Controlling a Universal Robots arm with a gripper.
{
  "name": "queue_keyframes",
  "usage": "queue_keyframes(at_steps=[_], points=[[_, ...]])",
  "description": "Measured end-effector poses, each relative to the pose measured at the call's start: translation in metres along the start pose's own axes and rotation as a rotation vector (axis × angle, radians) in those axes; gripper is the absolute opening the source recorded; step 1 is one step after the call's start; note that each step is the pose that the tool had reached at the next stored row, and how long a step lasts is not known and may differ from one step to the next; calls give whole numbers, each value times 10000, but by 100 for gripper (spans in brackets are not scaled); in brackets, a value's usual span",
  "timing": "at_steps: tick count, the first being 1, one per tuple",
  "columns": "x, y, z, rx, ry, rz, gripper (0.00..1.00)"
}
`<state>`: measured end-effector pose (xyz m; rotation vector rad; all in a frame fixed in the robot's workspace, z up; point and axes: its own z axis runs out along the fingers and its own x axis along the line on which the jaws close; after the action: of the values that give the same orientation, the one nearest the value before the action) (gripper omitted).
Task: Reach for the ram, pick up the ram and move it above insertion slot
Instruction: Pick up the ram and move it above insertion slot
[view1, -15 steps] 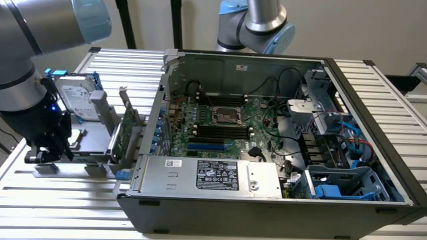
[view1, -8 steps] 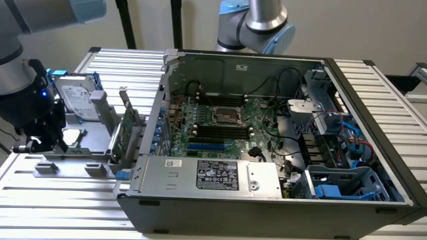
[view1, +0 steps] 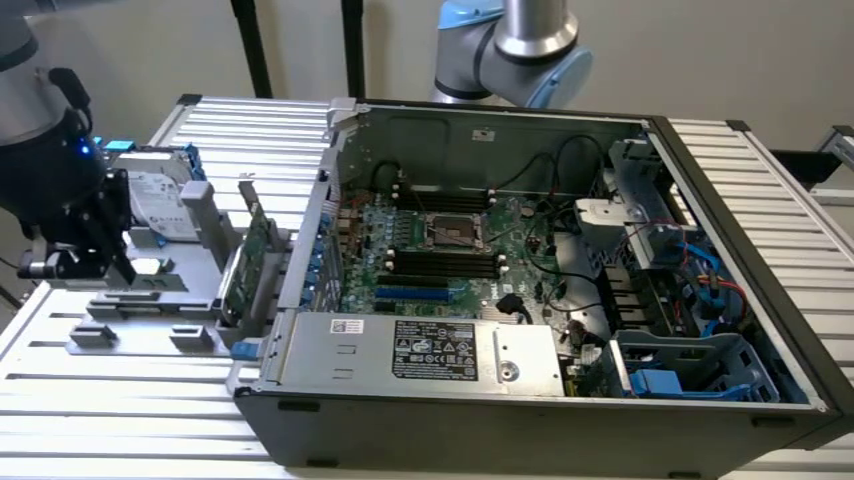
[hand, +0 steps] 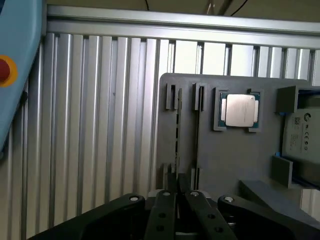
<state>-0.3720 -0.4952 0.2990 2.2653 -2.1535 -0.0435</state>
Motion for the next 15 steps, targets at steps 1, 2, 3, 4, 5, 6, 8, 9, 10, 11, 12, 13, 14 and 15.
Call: queue_keyframes(at_steps=[1,2,3,4,5,6,8,9,10,11,12,13,14,15], points=[[1,-36,-46,0,0,0,13],[3,-73,-93,-1,0,1,13],[5,-109,-140,-3,0,1,13],[6,-147,-186,-1,-2,0,13],[8,-186,-232,-1,-5,-1,13],[10,-226,-279,-1,-9,-1,13],[12,-306,-372,1,-14,0,13],[14,-345,-419,0,-14,-1,13],[16,-386,-468,0,-14,-1,13],[17,-425,-514,0,-15,-2,13],[18,-463,-560,0,-15,-2,13],[17,-499,-605,0,-15,-2,13],[16,-534,-648,1,-16,-1,13],[14,-567,-688,0,-15,-1,13]])
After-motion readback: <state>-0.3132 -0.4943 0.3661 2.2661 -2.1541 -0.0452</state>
